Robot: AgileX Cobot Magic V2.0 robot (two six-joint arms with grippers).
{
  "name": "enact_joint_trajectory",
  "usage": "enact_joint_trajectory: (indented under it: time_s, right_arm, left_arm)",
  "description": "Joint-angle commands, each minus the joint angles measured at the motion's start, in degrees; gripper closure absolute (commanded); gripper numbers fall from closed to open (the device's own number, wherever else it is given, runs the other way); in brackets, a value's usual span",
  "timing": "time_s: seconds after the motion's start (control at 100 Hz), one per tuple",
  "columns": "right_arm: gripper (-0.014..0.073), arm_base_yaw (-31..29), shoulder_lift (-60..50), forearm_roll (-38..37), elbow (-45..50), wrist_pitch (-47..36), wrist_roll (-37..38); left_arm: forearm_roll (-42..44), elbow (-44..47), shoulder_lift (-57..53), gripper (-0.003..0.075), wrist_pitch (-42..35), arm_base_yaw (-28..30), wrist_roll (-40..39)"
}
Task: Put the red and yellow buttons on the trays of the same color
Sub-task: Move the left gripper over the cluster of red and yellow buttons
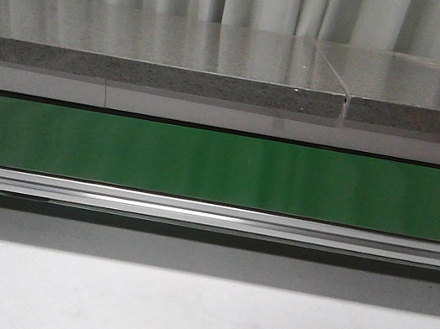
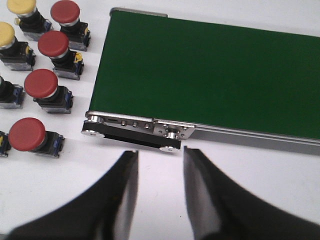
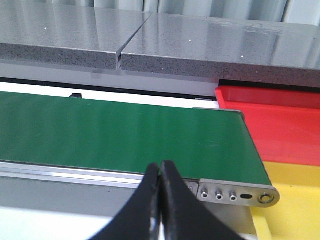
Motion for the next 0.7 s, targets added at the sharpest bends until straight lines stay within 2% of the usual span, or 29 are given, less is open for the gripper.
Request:
enact_joint_trajectory:
  time_s: [0.0, 0.08, 0.17, 0.46, 0.69]
  right_arm:
    - [0.0661, -0.1, -0.9, -0.7, -0.6, -4.7, -0.1]
    - [0.0661, -0.1, -0.9, -0.7, -0.6, -4.7, -0.1]
    - [0.0661, -0.1, -0.9, -0.7, -0.6, -4.7, -0.1]
    - [0.0661, -0.1, -0.9, -0.7, -0.6, -4.7, -0.1]
    - [0.0661, -0.1, -0.9, -0.7, -0.6, -4.7, -0.1]
  left_arm:
    - [0.1, -1.8, 1.6, 0.0296, -2.9, -0.5, -2.8]
    - [0.1, -1.8, 3.1, 0.0202, -3.1, -0.5, -3.2]
    - [0.1, -1.8, 4.5, 0.0152, -3.5, -0.5, -4.0]
    - [7.7, -1.8, 4.9, 0.0148, -3.2, 1.3, -16.6]
    - [8.0, -1.8, 5.9, 0.0148, -4.3, 9.2, -17.3]
